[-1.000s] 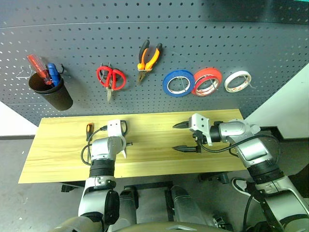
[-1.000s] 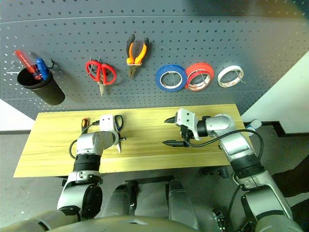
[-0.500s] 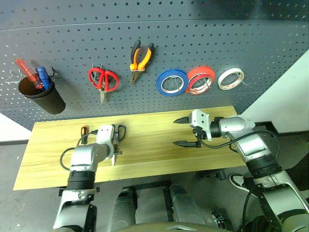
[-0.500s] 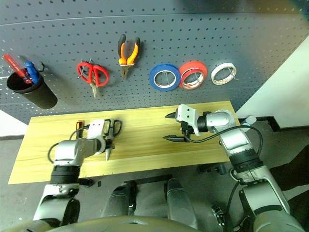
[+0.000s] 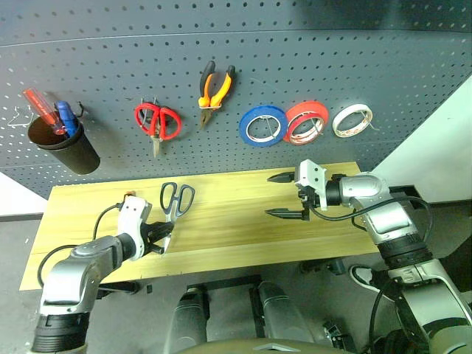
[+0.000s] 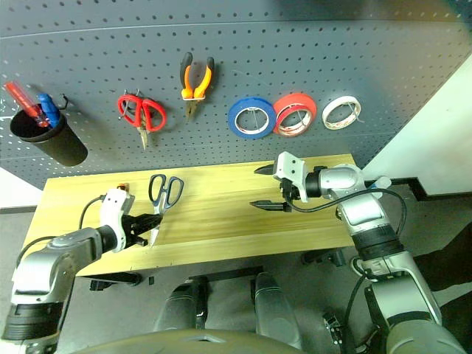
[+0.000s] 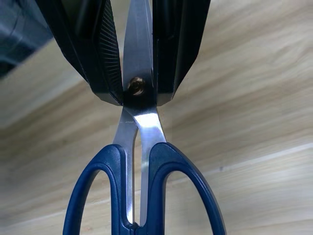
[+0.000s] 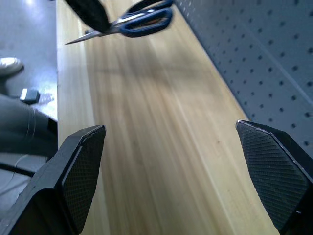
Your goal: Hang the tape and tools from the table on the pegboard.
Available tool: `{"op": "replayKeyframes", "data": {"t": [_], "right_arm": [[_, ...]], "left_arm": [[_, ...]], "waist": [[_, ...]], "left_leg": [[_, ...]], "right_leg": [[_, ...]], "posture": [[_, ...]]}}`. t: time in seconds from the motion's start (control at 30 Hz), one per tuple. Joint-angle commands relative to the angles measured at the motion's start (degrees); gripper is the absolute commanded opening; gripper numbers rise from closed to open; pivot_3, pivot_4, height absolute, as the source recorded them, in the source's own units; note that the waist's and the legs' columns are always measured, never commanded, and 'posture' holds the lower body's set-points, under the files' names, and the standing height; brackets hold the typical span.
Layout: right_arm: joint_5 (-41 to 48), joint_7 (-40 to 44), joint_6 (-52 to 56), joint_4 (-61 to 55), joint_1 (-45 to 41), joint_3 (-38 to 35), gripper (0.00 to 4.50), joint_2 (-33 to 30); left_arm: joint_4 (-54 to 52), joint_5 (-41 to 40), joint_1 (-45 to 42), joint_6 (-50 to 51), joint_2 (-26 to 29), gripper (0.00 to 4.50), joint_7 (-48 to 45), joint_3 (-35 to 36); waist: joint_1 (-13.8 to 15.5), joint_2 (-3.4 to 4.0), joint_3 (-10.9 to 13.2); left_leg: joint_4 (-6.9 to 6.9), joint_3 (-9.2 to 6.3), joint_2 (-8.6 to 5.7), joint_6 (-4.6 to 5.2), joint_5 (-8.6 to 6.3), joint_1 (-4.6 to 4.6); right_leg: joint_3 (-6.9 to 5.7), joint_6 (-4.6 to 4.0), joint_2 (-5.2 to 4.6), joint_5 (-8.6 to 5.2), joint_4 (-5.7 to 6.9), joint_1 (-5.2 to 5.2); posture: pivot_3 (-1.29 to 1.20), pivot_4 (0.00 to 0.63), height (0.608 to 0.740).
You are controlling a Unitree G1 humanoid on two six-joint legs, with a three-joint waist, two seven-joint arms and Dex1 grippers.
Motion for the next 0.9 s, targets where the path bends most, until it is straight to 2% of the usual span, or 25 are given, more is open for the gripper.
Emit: {"op": "replayKeyframes", "data": {"t": [0.03,0.2,0.33,0.5,0.7,0.9], "right_arm": [[2.44,0.55,0.79,-1.15,-1.53,-2.67,4.5,-0.14],[2.67,0.42,0.97,-1.08,-2.0,-3.26,4.5,0.15],[3.41,0.77,0.27,-1.0,-2.48,-3.99,4.5,0.46],[4.84,1.01,-1.62,0.39,-3.65,-5.16,4.5,1.85],[7.49,1.52,-0.5,1.57,-5.47,-6.84,4.5,2.87],[10.18,3.38,1.93,0.14,-5.68,-7.66,4.5,2.75]], "left_arm": [[-0.68,-1.72,2.08,-11.49,0.37,0.64,-5.42,3.54],[0.37,0.06,5.05,-27.71,-2.23,0.64,-6.87,5.42],[-0.95,-1.78,8.02,-33.38,-4.26,0.64,-7.78,6.66],[1.34,-0.39,11.95,-47.04,-3.57,0.64,-13.65,7.26],[10.82,-2.35,7.45,-57.4,-3.58,0.64,-18.42,8.24],[16.12,-2.32,2.31,-63.24,-5.38,0.64,-17.39,8.28]], "waist": [[0.05,-0.05,-0.05],[0.22,-0.09,-0.13],[0.4,-0.1,-0.21],[0.21,-0.27,-0.61],[0.81,-0.36,-1.51],[1.52,-0.4,-2.42]], "left_leg": [[0.02,0.01,-0.01,0.0,0.0,-0.01],[-0.04,0.14,-0.04,-0.01,-0.01,-0.06],[-0.08,0.13,-0.01,-0.01,0.0,-0.05],[-0.07,0.13,0.01,0.0,0.0,-0.03],[0.04,0.14,0.0,0.0,0.0,-0.02],[0.02,0.16,0.01,0.0,0.0,-0.02]], "right_leg": [[0.0,-0.01,-0.03,0.0,-0.04,0.02],[0.01,-0.04,-0.16,0.03,-0.18,0.04],[0.0,-0.03,-0.1,0.03,-0.14,0.0],[0.0,-0.03,-0.06,0.04,-0.09,0.0],[0.01,-0.08,-0.06,0.08,-0.11,0.05],[0.0,-0.02,-0.04,0.13,-0.09,0.07]], "posture": [[0.09,0.139,0.74],[0.1,0.124,0.74],[0.11,0.115,0.74],[0.11,0.102,0.74],[0.12,0.087,0.74],[0.12,0.077,0.74]]}}
